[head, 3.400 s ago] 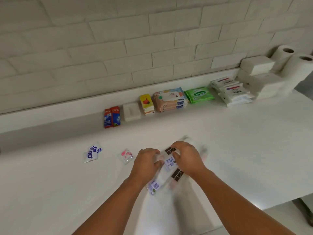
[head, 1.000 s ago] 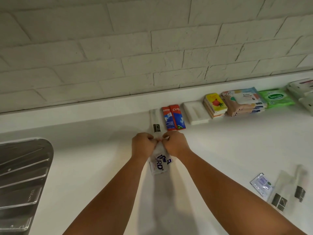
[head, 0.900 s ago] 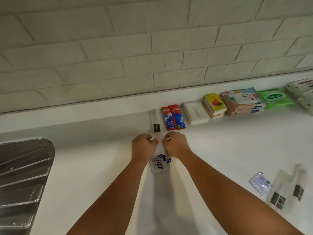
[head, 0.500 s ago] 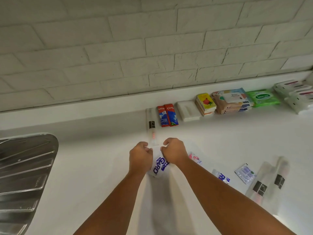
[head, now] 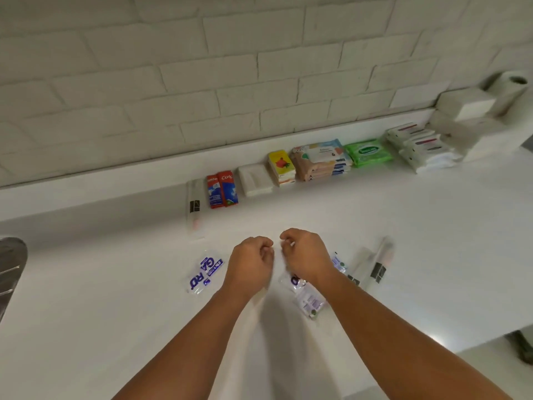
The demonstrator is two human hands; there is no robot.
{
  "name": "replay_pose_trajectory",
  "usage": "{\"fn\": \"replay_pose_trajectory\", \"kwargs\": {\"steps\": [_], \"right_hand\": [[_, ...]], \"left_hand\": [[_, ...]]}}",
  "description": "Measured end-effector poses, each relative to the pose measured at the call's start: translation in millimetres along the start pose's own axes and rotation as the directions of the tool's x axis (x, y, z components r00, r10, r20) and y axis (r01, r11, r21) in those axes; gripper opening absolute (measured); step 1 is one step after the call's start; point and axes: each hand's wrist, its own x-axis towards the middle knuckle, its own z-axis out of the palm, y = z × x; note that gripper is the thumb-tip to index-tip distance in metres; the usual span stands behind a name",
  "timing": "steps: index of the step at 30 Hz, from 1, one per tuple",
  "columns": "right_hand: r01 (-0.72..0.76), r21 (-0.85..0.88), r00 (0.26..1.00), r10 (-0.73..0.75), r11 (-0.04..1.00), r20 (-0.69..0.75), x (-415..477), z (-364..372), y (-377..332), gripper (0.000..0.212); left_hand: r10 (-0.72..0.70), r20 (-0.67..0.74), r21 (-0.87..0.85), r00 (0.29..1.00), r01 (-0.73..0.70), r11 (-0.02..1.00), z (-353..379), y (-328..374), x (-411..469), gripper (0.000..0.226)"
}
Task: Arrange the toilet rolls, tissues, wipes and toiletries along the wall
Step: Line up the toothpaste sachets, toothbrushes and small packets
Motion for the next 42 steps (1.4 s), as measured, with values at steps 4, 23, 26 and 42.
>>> {"fn": "replay_pose_trajectory", "kwargs": {"steps": [4, 23, 26, 42], "right_hand": [[-0.057, -0.040, 0.998, 0.055, 0.998, -0.036, -26.9, -48.4, 55.1, 0.026], [-0.296, 0.069, 0.955, 0.293, 0.953, 0.050, -85.9, -124.6, 201.9, 0.021], [-0.316, 0.149, 0.946, 0.301, 0.937, 0.118, -84.4, -129.7, 205.2, 0.026], [-0.531, 0.651, 0.844, 0.413, 0.543, 0.343, -62.9, -135.8, 184.7, 0.024]], "left_hand": [[0.026, 0.120, -0.001, 0.993, -0.026, 1.000, 47.1, 44.0, -13.6, 0.020], [-0.004, 0.251, 0.493, 0.968, -0.125, 0.861, 182.3, 148.9, -47.0, 0.020], [-0.069, 0.254, 0.443, 0.965, -0.053, 0.895, 183.0, 156.0, -42.6, 0.019], [0.008, 0.214, -0.063, 0.977, 0.006, 0.998, 169.6, 144.6, -38.1, 0.011]]}}
